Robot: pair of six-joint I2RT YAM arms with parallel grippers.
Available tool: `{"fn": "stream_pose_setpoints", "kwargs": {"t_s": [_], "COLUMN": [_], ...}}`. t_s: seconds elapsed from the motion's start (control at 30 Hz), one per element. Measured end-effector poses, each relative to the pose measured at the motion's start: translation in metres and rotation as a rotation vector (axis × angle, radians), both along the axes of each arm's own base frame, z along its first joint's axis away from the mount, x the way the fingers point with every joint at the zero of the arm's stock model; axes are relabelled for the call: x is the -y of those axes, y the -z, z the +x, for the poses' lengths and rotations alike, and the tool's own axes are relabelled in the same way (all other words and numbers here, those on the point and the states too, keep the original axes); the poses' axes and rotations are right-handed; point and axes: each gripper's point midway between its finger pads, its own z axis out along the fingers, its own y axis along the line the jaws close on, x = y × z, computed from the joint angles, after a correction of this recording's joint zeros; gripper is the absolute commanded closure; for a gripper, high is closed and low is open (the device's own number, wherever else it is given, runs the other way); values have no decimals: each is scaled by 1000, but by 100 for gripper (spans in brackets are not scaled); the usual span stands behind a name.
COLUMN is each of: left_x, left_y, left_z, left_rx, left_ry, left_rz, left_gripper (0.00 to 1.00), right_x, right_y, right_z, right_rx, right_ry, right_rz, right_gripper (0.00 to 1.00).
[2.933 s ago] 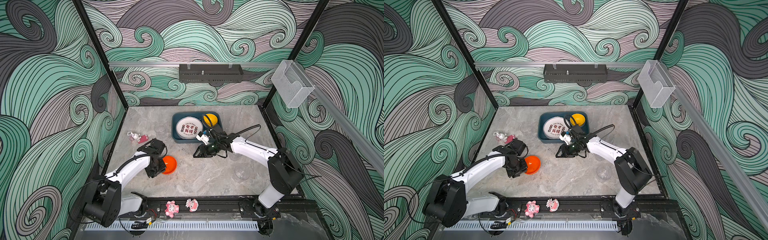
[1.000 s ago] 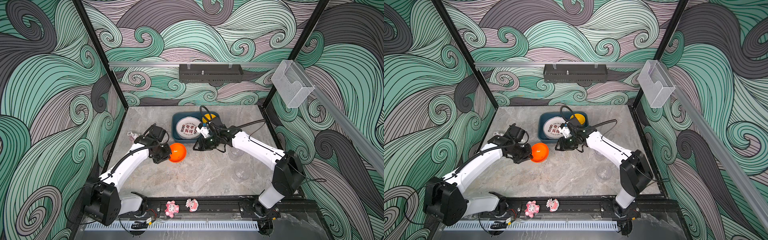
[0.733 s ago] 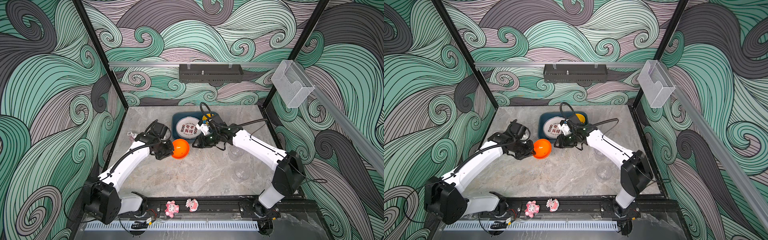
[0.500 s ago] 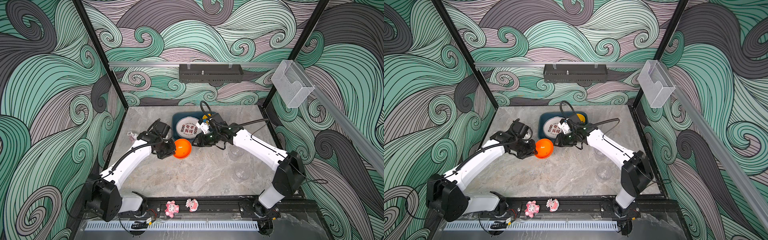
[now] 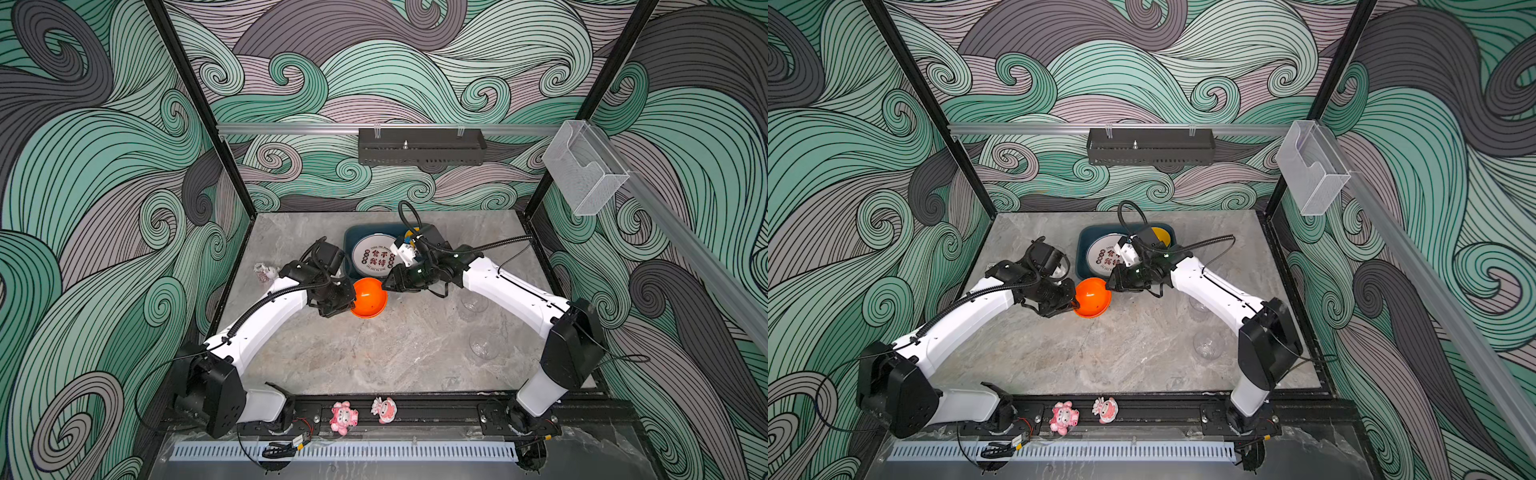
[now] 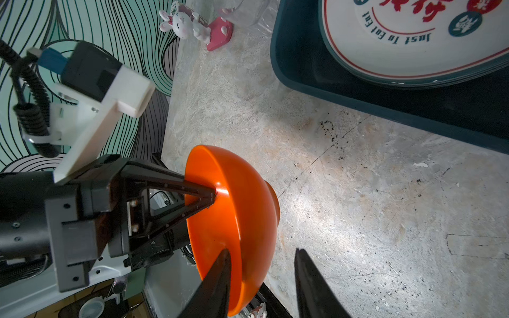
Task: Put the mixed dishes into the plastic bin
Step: 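Lift the orange bowl with the left gripper toward the right gripper, then grip the orange bowl rim with the right gripper while the left releases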
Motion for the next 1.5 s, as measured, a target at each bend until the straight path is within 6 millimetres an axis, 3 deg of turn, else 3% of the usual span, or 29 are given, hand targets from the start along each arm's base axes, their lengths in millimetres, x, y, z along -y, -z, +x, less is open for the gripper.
{"fn": "stream_pose_setpoints", "kwargs": {"t_s": [0.5, 0.77, 1.03, 1.27, 1.5], "left_x": [2, 2, 6, 11, 14], "left_y": [-2, -3, -4, -8, -12], "left_z": [3, 4, 2, 5, 8], "left_rx": [6, 8, 7, 20, 38], "left_ry": [0, -2, 1, 10, 11], "left_rz": [-4, -6, -14, -42, -56], "left_gripper": [100, 100, 86, 66, 53], "right_x": [-8, -10, -3, 9, 18], "right_y": [10, 13, 25, 29, 32], "right_z": [0, 2, 3, 7, 13], "right_rx": [-12, 9, 28, 46, 83], "right_ry": [-20, -23, -15, 1, 4], "right_rz": [-27, -69, -152, -228, -296], "right_gripper": [69, 81, 92, 94, 95]}}
